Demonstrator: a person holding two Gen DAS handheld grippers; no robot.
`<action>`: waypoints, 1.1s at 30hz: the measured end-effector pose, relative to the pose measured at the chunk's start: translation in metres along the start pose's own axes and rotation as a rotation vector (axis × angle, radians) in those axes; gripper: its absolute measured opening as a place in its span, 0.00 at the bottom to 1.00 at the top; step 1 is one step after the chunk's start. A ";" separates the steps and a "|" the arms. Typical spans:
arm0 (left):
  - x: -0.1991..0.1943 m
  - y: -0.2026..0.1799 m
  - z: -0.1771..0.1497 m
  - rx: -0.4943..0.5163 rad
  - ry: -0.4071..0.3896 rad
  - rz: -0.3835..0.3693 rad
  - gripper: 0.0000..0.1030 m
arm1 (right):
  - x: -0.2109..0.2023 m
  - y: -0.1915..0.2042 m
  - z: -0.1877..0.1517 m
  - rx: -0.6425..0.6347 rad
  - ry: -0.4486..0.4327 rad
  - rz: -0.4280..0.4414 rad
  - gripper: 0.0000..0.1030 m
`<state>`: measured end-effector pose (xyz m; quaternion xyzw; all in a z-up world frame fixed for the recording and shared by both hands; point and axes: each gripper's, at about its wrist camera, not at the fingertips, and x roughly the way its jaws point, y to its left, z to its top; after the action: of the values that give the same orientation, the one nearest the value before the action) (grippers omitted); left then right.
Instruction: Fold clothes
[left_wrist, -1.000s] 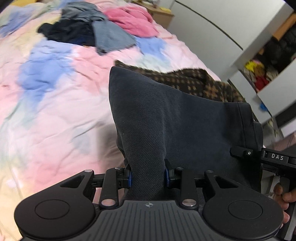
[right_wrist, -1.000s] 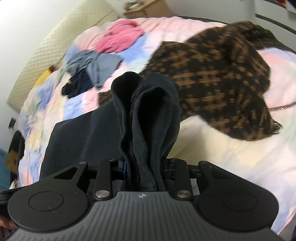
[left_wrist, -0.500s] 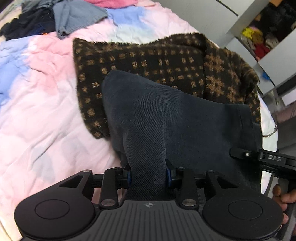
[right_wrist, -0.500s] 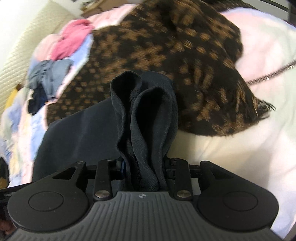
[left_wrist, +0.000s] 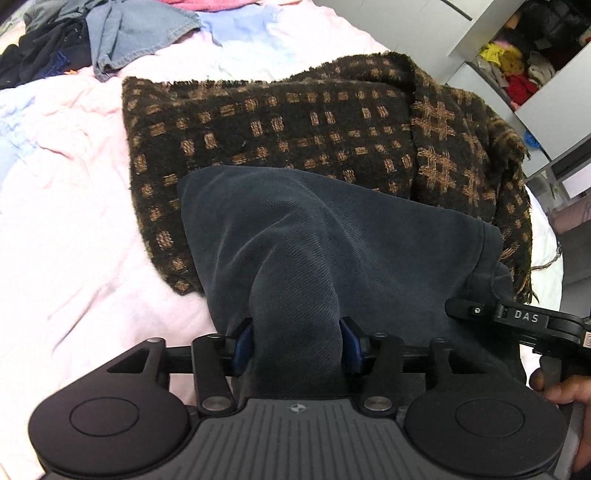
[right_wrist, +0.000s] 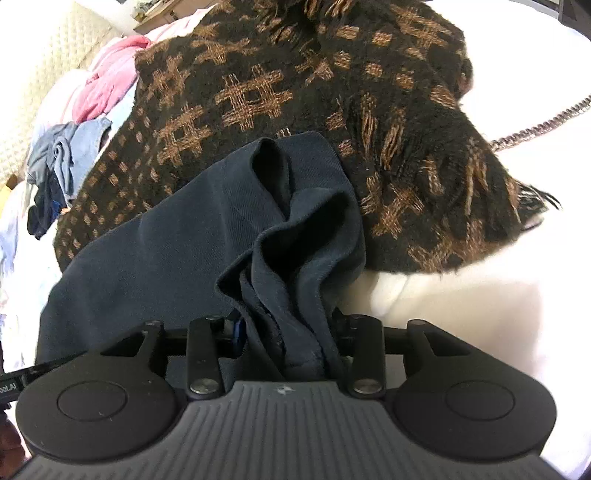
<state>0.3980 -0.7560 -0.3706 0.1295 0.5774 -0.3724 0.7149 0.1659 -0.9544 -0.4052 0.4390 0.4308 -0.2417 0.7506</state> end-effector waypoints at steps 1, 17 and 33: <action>-0.004 0.000 -0.001 0.002 -0.004 0.009 0.59 | -0.003 0.000 -0.001 0.011 0.000 0.005 0.44; -0.136 -0.031 -0.036 0.018 -0.208 0.074 0.82 | -0.126 0.038 -0.029 -0.150 -0.129 -0.059 0.58; -0.328 -0.070 -0.152 0.052 -0.378 0.132 0.99 | -0.296 0.097 -0.125 -0.326 -0.281 -0.045 0.55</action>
<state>0.2212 -0.5855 -0.0965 0.1132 0.4134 -0.3573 0.8298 0.0318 -0.8020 -0.1375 0.2639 0.3652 -0.2442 0.8587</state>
